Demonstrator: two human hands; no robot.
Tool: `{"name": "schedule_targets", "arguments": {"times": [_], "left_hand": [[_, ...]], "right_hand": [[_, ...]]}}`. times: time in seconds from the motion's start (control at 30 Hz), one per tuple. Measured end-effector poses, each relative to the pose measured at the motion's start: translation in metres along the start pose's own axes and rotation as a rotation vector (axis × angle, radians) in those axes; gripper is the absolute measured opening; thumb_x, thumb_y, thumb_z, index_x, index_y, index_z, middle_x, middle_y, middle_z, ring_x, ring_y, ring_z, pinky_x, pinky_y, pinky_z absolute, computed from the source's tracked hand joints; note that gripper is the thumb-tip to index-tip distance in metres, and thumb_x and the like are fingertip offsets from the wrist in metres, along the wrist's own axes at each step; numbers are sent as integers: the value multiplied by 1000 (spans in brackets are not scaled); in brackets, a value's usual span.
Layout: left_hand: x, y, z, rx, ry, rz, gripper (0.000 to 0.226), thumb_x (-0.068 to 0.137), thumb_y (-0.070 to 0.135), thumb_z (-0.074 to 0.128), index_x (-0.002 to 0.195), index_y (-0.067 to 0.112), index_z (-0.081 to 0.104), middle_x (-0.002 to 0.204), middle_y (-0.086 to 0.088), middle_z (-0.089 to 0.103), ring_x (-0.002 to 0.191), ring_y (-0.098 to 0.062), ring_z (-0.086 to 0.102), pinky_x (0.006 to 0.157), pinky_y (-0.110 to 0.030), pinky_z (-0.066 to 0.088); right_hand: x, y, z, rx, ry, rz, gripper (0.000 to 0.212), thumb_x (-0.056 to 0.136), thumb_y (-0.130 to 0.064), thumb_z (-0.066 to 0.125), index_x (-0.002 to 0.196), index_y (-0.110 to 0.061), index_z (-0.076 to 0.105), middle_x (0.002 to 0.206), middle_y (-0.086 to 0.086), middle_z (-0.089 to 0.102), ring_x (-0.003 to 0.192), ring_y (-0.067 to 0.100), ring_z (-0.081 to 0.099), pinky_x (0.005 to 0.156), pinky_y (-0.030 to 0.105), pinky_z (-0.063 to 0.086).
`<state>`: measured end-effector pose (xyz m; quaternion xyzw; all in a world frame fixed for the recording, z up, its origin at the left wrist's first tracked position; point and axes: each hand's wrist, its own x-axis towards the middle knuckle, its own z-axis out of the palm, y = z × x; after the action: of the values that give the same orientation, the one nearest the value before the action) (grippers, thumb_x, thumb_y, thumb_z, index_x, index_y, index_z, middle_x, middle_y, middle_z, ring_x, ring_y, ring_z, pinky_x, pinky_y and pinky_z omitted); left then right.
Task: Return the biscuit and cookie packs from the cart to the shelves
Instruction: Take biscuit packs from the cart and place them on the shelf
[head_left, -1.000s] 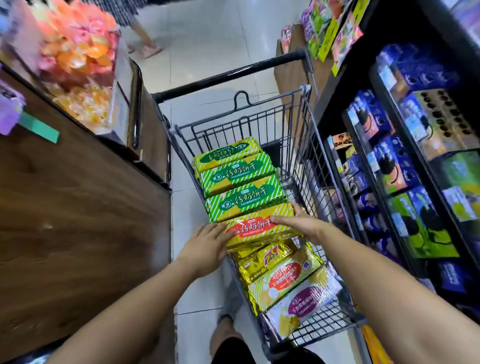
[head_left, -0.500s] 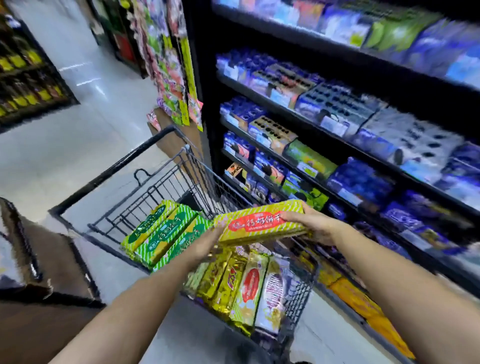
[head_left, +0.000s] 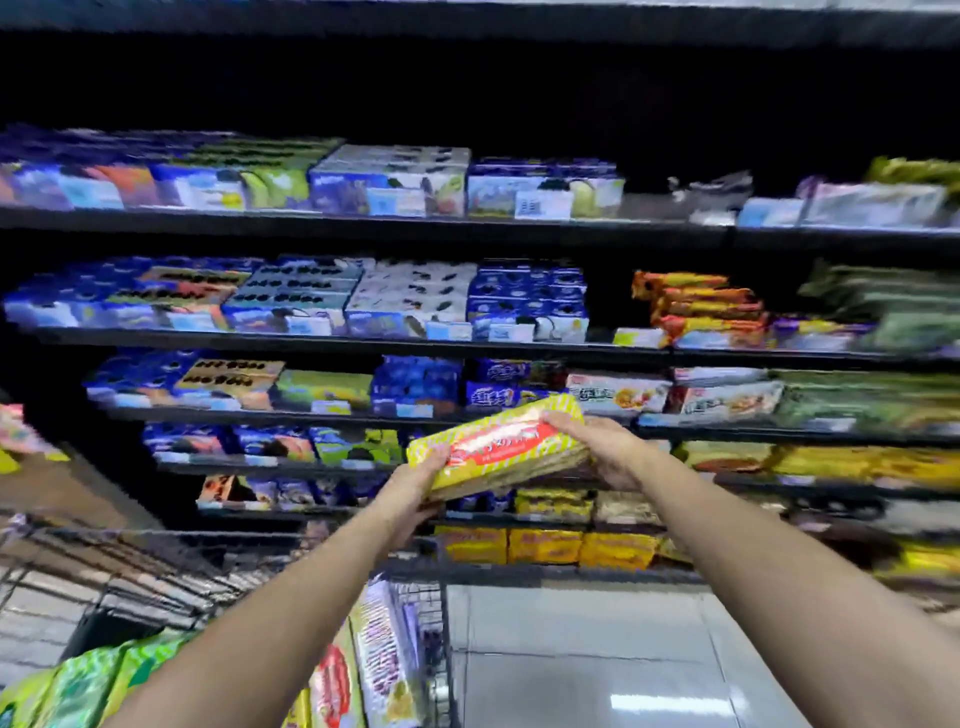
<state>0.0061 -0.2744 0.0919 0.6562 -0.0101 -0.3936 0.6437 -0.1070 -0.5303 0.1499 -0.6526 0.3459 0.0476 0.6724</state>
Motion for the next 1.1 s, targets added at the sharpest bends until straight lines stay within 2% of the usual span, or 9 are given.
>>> {"name": "schedule_targets", "arguments": {"times": [0.07, 0.13, 0.3, 0.43, 0.5, 0.57, 0.67, 0.9, 1.1], "left_hand": [[7, 7, 47, 61, -47, 0, 60, 72, 68, 68, 105, 18, 70, 93, 0, 78, 78, -12, 72, 68, -31, 50], [16, 11, 98, 104, -67, 6, 52, 82, 63, 66, 103, 16, 70, 88, -2, 78, 69, -14, 72, 60, -28, 50], [17, 17, 229, 174, -124, 15, 56, 72, 66, 73, 105, 20, 70, 107, -2, 77, 111, -25, 65, 109, -47, 44], [8, 13, 342, 228, -208, 20, 70, 72, 68, 73, 118, 16, 69, 110, -2, 76, 113, -24, 65, 111, -48, 43], [7, 10, 401, 234, -249, 8, 57, 81, 62, 71, 120, 20, 69, 112, -2, 74, 106, -20, 68, 96, -40, 54], [4, 9, 457, 225, -284, -10, 35, 87, 47, 68, 111, 21, 68, 96, 0, 77, 79, -12, 73, 61, -25, 56], [-4, 9, 531, 277, -320, 1, 26, 87, 33, 67, 110, 22, 64, 88, 1, 77, 62, -8, 71, 47, -18, 50], [-12, 9, 657, 366, -424, 19, 27, 90, 30, 72, 110, 15, 63, 82, 2, 77, 76, -17, 71, 73, -30, 53], [10, 11, 729, 430, -460, 23, 40, 87, 38, 75, 117, 15, 64, 101, 0, 73, 94, -18, 67, 89, -37, 46]], "right_hand": [[-14, 6, -45, 23, 66, 11, 103, 50, -73, 81, 132, -14, 63, 123, 2, 71, 116, 23, 64, 96, 42, 52], [-31, 15, -95, -7, 137, 43, 109, 53, -81, 74, 140, -18, 56, 144, 2, 55, 130, 27, 49, 108, 48, 41], [-77, 44, -219, -2, 214, 87, 125, 49, -91, 69, 152, -25, 41, 163, 2, 30, 148, 32, 28, 117, 59, 28], [-119, 68, -320, 20, 292, 85, 136, 34, -97, 68, 148, -26, 47, 160, 1, 37, 147, 31, 32, 117, 55, 29], [-136, 84, -372, 86, 357, 47, 138, 27, -96, 71, 142, -21, 55, 151, 3, 49, 139, 30, 44, 115, 54, 34], [-156, 97, -420, 120, 421, 17, 130, 33, -94, 72, 137, -17, 58, 145, 4, 56, 133, 30, 50, 113, 54, 39], [-184, 114, -481, 148, 526, -35, 115, 49, -88, 72, 134, -12, 60, 138, 3, 59, 123, 27, 55, 107, 52, 45], [-225, 145, -586, 251, 525, 7, 98, 52, -62, 90, 133, -17, 59, 132, 3, 62, 124, 25, 56, 95, 43, 50], [-236, 159, -649, 246, 623, 38, 47, 81, -29, 79, 123, -13, 62, 127, 7, 63, 118, 24, 56, 86, 36, 44]]}}
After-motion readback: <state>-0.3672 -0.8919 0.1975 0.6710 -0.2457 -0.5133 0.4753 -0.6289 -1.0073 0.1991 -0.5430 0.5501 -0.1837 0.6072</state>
